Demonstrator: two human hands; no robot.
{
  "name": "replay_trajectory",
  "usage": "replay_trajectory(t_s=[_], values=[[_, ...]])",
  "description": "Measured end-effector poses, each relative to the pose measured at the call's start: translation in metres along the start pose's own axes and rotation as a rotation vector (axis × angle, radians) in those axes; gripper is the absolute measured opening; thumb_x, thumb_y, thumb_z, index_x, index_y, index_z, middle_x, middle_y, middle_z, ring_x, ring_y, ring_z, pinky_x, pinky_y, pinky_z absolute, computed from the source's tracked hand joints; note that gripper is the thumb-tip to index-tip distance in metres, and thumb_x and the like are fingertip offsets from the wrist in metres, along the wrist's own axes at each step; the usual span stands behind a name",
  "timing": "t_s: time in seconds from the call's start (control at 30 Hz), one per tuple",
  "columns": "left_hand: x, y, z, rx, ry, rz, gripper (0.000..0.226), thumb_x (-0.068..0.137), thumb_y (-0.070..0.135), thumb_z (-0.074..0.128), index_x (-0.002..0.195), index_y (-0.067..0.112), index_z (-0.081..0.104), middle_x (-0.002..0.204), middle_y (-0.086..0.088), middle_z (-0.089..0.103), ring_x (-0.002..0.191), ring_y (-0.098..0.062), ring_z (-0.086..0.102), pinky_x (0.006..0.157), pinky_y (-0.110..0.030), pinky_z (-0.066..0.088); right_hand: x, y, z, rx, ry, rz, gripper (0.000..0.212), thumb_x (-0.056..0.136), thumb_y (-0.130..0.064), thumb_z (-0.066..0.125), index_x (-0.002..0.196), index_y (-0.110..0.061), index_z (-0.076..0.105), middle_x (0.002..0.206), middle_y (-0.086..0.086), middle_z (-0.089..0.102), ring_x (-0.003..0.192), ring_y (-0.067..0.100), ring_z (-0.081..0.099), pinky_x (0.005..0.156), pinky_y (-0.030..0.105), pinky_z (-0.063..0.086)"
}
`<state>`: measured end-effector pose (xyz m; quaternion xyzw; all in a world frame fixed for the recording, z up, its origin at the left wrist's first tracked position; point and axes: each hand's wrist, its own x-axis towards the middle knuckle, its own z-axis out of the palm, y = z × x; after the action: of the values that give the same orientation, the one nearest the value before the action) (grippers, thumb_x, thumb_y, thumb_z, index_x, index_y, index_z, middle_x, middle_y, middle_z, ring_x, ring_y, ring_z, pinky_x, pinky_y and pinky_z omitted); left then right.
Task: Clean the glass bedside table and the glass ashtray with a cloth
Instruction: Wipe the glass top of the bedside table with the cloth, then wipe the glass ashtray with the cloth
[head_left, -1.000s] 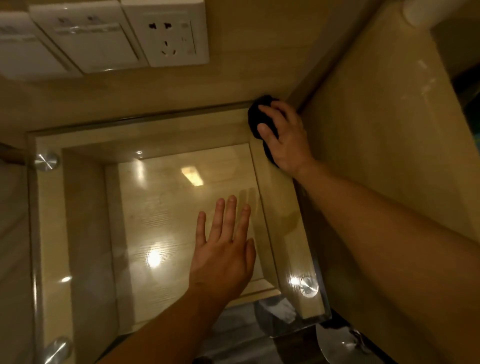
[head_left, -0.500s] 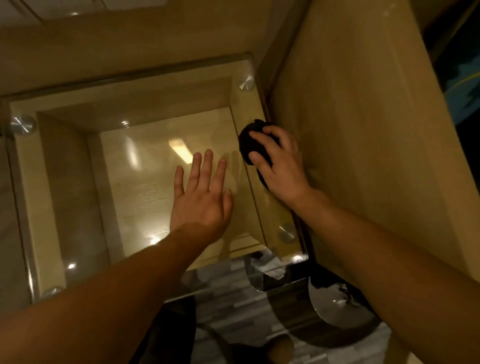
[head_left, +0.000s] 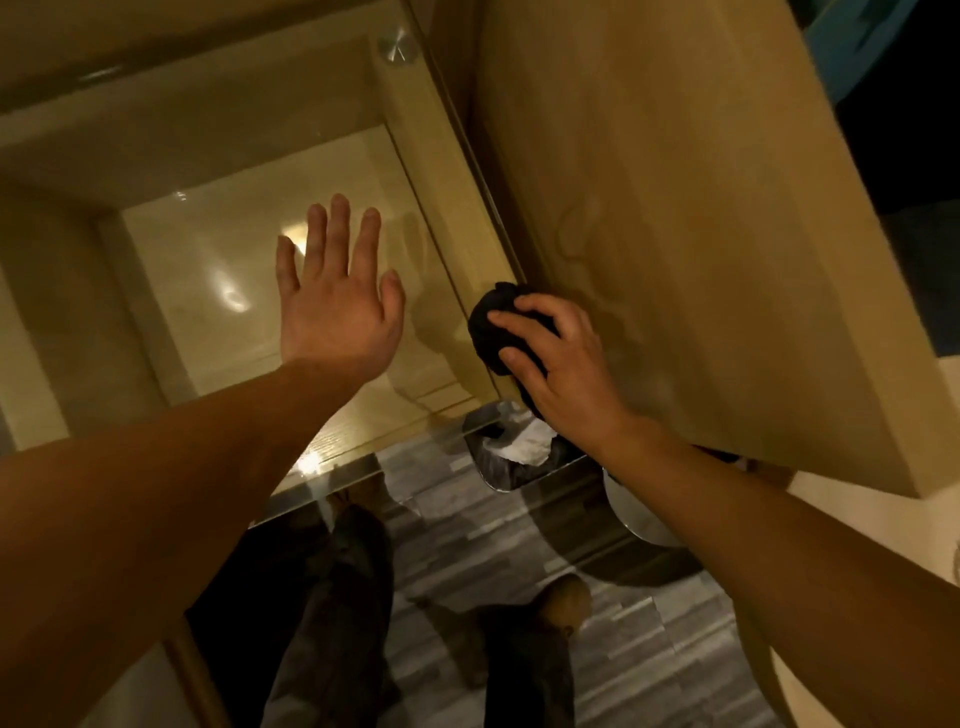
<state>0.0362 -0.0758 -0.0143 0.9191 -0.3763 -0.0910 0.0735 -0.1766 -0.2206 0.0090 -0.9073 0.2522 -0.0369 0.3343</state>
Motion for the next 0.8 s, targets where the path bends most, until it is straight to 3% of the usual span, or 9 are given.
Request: replay_trajectory(t_s=[0.2, 0.37, 0.43, 0.53, 0.6, 0.67, 0.73, 0.8], values=[[0.001, -0.002, 0.002, -0.024, 0.008, 0.005, 0.065, 0.107, 0.05, 0.02, 0.166, 0.027, 0.01, 0.177, -0.007, 0.003, 0.163, -0.025, -0.002, 0.129, -0.054, -0.003, -0.048, 0.002, -0.007, 0.02, -0.018, 0.03, 0.037, 0.099, -0.012, 0.065, 0.135, -0.015, 0.067, 0.137, 0.016, 0.056, 0.129, 0.038, 0.05, 0.106, 0.054, 0.046], [0.0, -0.006, -0.007, -0.174, 0.006, 0.017, 0.063, 0.106, 0.047, 0.033, 0.164, 0.023, 0.027, 0.175, -0.01, 0.014, 0.162, -0.027, 0.005, 0.129, -0.054, 0.0, -0.069, -0.001, -0.03, 0.052, -0.134, 0.065, 0.035, 0.098, -0.002, 0.064, 0.132, -0.009, 0.069, 0.135, 0.017, 0.057, 0.127, 0.032, 0.052, 0.107, 0.021, 0.037], [-0.006, -0.004, -0.024, -0.374, 0.009, -0.045, 0.062, 0.103, 0.042, 0.042, 0.158, 0.015, 0.041, 0.172, -0.011, 0.025, 0.161, -0.028, 0.014, 0.129, -0.054, 0.006, -0.072, -0.004, -0.046, 0.154, -0.265, 0.131, 0.033, 0.102, -0.005, 0.06, 0.133, -0.01, 0.069, 0.132, 0.011, 0.057, 0.124, 0.023, 0.054, 0.105, 0.022, 0.04], [-0.04, 0.013, -0.061, -0.546, 0.044, -0.043, 0.056, 0.097, 0.034, 0.052, 0.149, 0.012, 0.052, 0.162, -0.01, 0.044, 0.151, -0.027, 0.037, 0.122, -0.054, 0.032, -0.09, -0.009, -0.075, 0.419, -0.461, 0.312, 0.031, 0.105, -0.017, 0.056, 0.134, -0.021, 0.068, 0.127, -0.006, 0.062, 0.12, 0.007, 0.058, 0.102, 0.02, 0.043], [-0.08, 0.039, -0.085, -0.671, -0.087, -0.034, 0.052, 0.095, 0.038, 0.054, 0.144, 0.022, 0.055, 0.149, 0.002, 0.057, 0.136, -0.019, 0.053, 0.106, -0.053, 0.049, -0.113, -0.016, -0.092, 0.646, -0.438, 0.432, 0.029, 0.106, -0.023, 0.056, 0.13, -0.029, 0.07, 0.127, -0.013, 0.069, 0.122, 0.001, 0.061, 0.103, 0.018, 0.046], [-0.123, 0.077, -0.108, -0.868, -0.329, -0.065, 0.049, 0.092, 0.052, 0.054, 0.137, 0.033, 0.06, 0.134, 0.015, 0.067, 0.123, -0.01, 0.062, 0.097, -0.046, 0.055, -0.143, -0.025, -0.107, 0.862, -0.307, 0.533, 0.028, 0.105, -0.025, 0.057, 0.126, -0.034, 0.072, 0.124, -0.012, 0.073, 0.121, 0.004, 0.065, 0.101, 0.022, 0.051], [-0.158, 0.126, -0.125, -1.064, -0.551, -0.168, 0.051, 0.085, 0.065, 0.057, 0.128, 0.041, 0.067, 0.123, 0.014, 0.072, 0.116, -0.011, 0.069, 0.094, -0.042, 0.056, -0.177, -0.032, -0.121, 0.984, -0.18, 0.596, 0.026, 0.104, -0.028, 0.06, 0.124, -0.039, 0.072, 0.123, -0.01, 0.074, 0.119, 0.011, 0.067, 0.1, 0.029, 0.054], [-0.183, 0.17, -0.132, -1.221, -0.797, -0.357, 0.052, 0.074, 0.074, 0.064, 0.116, 0.045, 0.073, 0.117, 0.006, 0.076, 0.107, -0.019, 0.075, 0.085, -0.042, 0.061, -0.21, -0.035, -0.134, 0.965, -0.091, 0.592, 0.025, 0.101, -0.031, 0.064, 0.123, -0.044, 0.07, 0.122, -0.014, 0.073, 0.115, 0.009, 0.069, 0.095, 0.025, 0.055]])
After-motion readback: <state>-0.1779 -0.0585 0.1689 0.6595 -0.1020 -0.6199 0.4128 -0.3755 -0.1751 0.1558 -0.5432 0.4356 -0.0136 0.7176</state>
